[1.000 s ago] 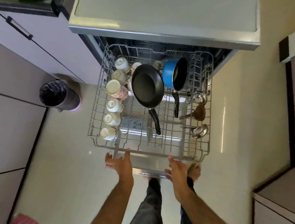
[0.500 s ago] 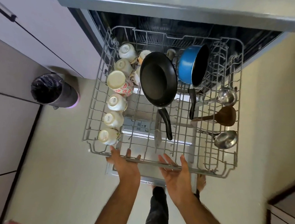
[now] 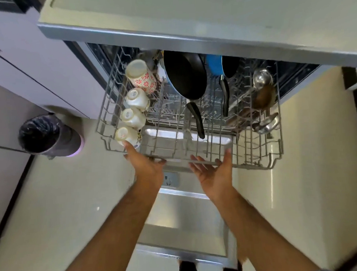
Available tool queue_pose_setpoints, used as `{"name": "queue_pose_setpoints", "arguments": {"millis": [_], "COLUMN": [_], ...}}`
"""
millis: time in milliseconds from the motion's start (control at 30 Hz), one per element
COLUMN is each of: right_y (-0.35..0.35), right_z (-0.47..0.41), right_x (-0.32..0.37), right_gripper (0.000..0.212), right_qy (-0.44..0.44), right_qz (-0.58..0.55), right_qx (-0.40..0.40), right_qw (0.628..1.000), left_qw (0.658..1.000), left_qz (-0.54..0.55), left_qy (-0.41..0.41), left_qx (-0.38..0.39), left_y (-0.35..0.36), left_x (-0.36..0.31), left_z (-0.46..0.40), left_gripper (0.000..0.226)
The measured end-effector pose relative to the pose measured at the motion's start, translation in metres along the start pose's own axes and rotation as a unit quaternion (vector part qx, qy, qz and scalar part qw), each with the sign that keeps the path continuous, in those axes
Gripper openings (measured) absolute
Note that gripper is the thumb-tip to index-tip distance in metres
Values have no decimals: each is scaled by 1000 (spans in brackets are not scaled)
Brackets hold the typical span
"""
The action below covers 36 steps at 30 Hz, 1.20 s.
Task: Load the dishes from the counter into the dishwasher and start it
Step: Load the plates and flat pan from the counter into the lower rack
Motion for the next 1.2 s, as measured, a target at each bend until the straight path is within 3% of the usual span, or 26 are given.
{"name": "queue_pose_setpoints", "arguments": {"millis": [133,267,433,500,600,733,933,1200], "right_y": [37,83,132,142,145,154,167,161], "right_z": [-38,-66,-80,-78,-68,-71,-74,-82], "right_x": [29,60,105,116,113,108,103,109], "right_gripper": [80,97,95,77,27,8,31,50], "right_qy": [-5,3,-40,-75,-114,-114,-123,-133], "right_qz": [37,62,89,99,118,69,61,134], "right_qx": [33,59,86,72,57,67,110,139], "right_qw": [999,996,992,990,985,989,984,972], "left_qw": [997,987,969,965,962,956,960,941], "left_qz": [-47,-87,-146,-162,-176,-186,-160,-211], "left_qy": [12,38,74,86,97,117,133,141], "left_qx": [54,128,183,189,183,193,186,226], "left_y": [52,109,162,179,190,194,193,191], "left_x": [-16,-44,-71,-80,-89,-86,-84,-89], "left_z": [-22,-36,-46,-48,-52,-54,-66,-68], "left_gripper": [81,86,88,86,95,86,72,80]}}
Point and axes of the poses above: each hand's wrist, its own z-axis away from the middle knuckle, its own y-axis out of the palm, x = y × z, the point moved 9 cm from there along -z, towards the middle knuckle, and after that the axes turned 4 degrees about -y, right-handed, at the moved point
